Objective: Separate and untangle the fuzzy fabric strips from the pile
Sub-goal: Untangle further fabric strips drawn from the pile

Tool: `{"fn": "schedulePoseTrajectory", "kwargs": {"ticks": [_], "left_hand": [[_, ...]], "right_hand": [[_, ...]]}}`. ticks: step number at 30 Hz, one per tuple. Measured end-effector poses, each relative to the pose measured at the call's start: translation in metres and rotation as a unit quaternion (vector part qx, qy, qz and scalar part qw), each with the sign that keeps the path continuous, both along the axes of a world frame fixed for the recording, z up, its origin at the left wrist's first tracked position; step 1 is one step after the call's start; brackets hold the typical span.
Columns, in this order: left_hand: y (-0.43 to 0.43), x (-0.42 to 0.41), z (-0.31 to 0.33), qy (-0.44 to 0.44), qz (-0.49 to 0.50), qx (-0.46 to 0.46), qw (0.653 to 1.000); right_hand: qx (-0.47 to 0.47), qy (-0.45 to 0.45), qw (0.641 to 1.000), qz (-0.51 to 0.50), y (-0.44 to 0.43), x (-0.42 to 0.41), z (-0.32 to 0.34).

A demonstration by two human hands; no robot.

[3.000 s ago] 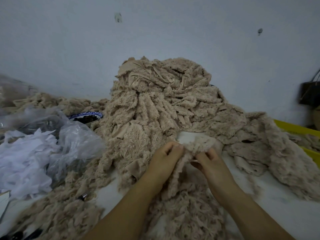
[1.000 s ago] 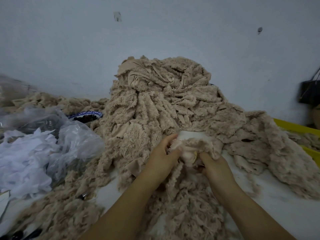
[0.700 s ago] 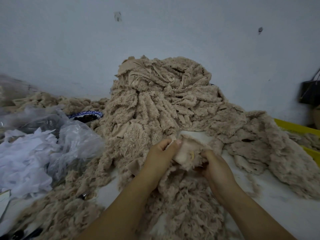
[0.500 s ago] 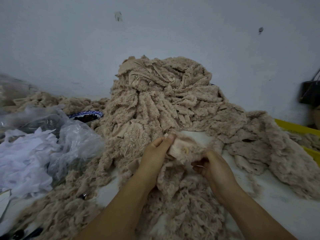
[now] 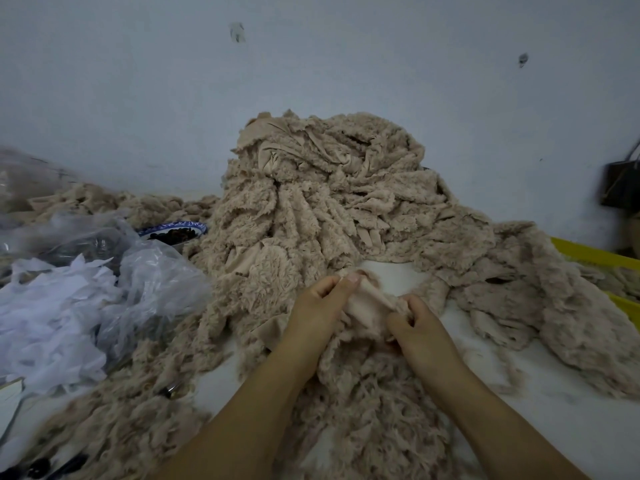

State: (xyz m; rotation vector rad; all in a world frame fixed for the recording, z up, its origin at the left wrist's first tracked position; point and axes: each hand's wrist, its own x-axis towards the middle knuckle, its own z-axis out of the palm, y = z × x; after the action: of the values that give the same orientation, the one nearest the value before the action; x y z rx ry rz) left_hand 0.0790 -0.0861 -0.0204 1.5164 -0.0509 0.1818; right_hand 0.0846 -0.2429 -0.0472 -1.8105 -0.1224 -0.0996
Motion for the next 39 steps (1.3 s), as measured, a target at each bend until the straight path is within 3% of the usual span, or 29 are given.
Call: {"fn": "schedulePoseTrajectory", "kwargs": {"ticks": [5, 10, 15, 19, 24, 28, 30, 33, 36, 39], "left_hand": [[0.003, 0.002, -0.001, 0.018, 0.018, -0.035, 0.999], [0.019, 0.007, 0.003, 0.025, 0.080, -0.140, 0.987], [0.018, 0.009, 0.001, 0.065, 0.035, -0.207, 0.976], [0.017, 0.010, 0.003, 0.071, 0.011, -0.283, 0.957], [0.015, 0.014, 0.001, 0.061, 0.001, -0.328, 0.943], [0.016, 0.018, -0.002, 0.025, -0.005, -0.363, 0.931], [0.019, 0.019, -0.002, 0.019, -0.008, -0.354, 0.935], [0.027, 0.023, -0.005, 0.018, 0.003, -0.347, 0.938], [0.029, 0.023, -0.005, 0.024, 0.020, -0.345, 0.938], [0.023, 0.020, -0.004, 0.006, 0.029, -0.267, 0.963]], "right_hand": [[0.052, 0.004, 0.998, -0.033, 0.001, 0.000, 0.002], [0.116, 0.010, 0.990, -0.074, -0.010, 0.003, 0.003], [0.127, 0.011, 0.991, -0.042, -0.008, 0.000, 0.004], [0.087, -0.026, 0.995, 0.039, 0.003, -0.006, 0.006], [-0.065, -0.044, 0.984, 0.157, 0.014, -0.016, 0.005], [-0.128, -0.078, 0.983, 0.106, 0.015, -0.013, 0.000], [-0.086, -0.055, 0.993, 0.066, 0.009, -0.011, 0.002], [0.093, 0.034, 0.995, 0.008, 0.001, -0.010, 0.010], [0.270, 0.096, 0.958, 0.029, -0.003, -0.006, 0.015], [0.354, 0.123, 0.926, 0.050, -0.004, -0.003, 0.016]]}}
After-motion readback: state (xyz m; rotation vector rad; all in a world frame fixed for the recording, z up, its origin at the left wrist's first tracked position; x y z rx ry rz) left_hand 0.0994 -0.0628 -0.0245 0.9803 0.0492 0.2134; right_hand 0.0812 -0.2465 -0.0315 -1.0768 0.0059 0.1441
